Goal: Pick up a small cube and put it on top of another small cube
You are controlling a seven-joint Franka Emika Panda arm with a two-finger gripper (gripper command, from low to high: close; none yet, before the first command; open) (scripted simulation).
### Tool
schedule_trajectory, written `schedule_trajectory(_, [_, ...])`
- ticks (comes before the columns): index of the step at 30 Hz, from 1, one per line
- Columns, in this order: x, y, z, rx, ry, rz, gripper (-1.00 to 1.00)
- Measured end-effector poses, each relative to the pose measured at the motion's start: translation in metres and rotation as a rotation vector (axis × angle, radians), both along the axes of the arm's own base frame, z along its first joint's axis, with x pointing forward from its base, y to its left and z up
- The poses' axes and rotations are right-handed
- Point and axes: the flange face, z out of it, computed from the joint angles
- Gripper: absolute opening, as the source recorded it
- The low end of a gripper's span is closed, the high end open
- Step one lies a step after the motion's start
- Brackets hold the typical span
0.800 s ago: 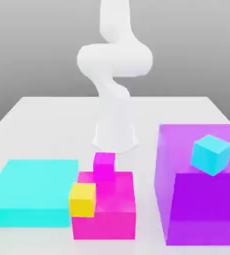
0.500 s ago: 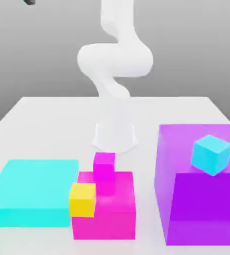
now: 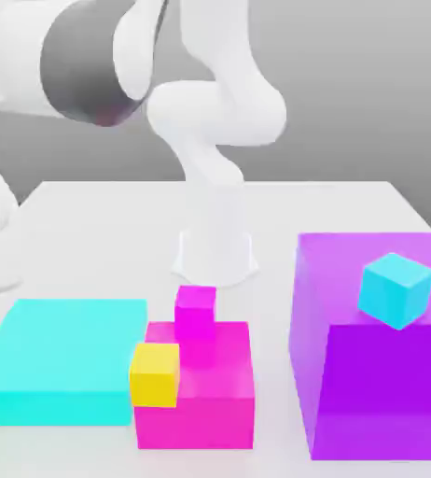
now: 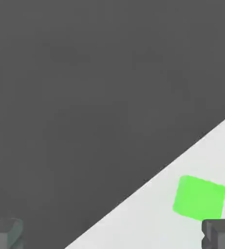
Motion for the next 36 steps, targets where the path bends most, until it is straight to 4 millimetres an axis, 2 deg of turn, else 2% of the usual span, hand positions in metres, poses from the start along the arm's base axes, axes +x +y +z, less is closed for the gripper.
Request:
schedule_trajectory(3, [-0.007, -0.027, -0.053, 0.032, 0.062, -0.077, 0.0])
schedule_trajectory(7, [-0.027, -0.06, -0.126, 0.074, 0.144, -0.184, 0.0])
schedule_trajectory(11, [-0.032, -0.067, -0.191, 0.083, 0.163, -0.208, 0.0])
schedule_trajectory(12, [-0.033, -0.067, -0.202, 0.083, 0.164, -0.209, -1.0])
schedule_trajectory(17, [-0.033, -0.067, -0.202, 0.084, 0.162, -0.209, -1.0])
schedule_trajectory(18, [-0.033, -0.067, -0.208, 0.083, 0.162, -0.209, -1.0])
schedule_trajectory(20, [-0.033, -0.067, -0.192, 0.084, 0.163, -0.209, -1.0])
schedule_trajectory(23, [-0.033, -0.065, -0.15, 0.084, 0.163, -0.205, -1.0])
schedule_trajectory(29, [-0.042, -0.004, -0.089, 0.077, 0.166, -0.047, -1.0])
schedule_trajectory(36, [-0.07, 0.078, -0.037, 0.063, 0.171, 0.169, -1.0])
